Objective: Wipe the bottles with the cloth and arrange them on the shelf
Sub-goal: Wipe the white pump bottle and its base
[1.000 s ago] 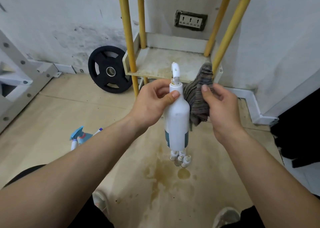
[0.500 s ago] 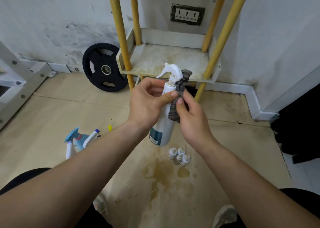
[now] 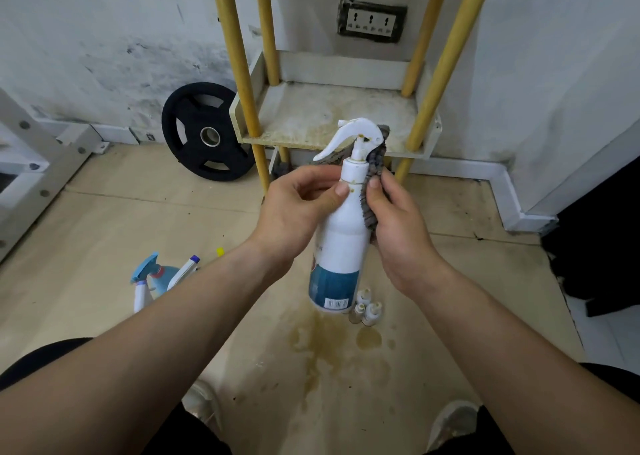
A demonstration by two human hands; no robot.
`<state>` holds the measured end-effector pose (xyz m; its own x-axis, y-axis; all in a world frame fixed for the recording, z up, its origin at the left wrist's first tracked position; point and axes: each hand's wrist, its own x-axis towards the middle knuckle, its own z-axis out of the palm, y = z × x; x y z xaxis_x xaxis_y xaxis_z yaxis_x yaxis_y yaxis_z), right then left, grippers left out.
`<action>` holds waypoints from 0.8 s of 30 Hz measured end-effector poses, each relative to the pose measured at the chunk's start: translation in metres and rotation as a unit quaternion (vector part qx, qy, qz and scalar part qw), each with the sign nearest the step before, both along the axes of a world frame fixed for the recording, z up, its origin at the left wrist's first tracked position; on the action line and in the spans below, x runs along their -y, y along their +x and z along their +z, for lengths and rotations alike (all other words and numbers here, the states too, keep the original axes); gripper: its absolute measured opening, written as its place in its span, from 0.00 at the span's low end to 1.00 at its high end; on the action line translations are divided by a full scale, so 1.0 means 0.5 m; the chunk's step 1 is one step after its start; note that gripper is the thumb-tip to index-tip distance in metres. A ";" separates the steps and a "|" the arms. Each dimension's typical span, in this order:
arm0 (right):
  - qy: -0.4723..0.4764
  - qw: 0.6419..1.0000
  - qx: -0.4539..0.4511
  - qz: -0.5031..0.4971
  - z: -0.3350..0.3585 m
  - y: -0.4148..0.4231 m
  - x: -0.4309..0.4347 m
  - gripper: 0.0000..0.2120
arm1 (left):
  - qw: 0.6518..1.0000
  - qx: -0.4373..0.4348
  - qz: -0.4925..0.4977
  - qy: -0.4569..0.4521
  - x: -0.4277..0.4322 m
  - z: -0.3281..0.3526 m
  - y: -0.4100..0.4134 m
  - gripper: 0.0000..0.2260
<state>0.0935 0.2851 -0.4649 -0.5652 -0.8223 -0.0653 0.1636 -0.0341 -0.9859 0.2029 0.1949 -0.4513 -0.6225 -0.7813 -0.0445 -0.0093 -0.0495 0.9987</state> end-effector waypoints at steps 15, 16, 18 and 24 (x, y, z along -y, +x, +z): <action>-0.048 0.994 0.019 -0.100 -0.007 0.016 0.012 0.11 | 0.986 -0.067 -0.010 0.152 -0.025 -0.011 -0.012 0.17; -0.048 0.992 0.011 -0.120 -0.008 0.018 0.012 0.11 | 0.985 -0.069 -0.005 0.161 -0.029 -0.010 -0.014 0.16; -0.048 0.989 -0.024 -0.138 -0.008 0.024 0.013 0.13 | 0.985 -0.069 0.000 0.160 -0.032 -0.006 -0.019 0.15; -0.025 0.975 -0.193 -0.110 -0.010 0.039 0.004 0.20 | 0.983 -0.084 0.038 0.161 -0.017 0.017 -0.012 0.13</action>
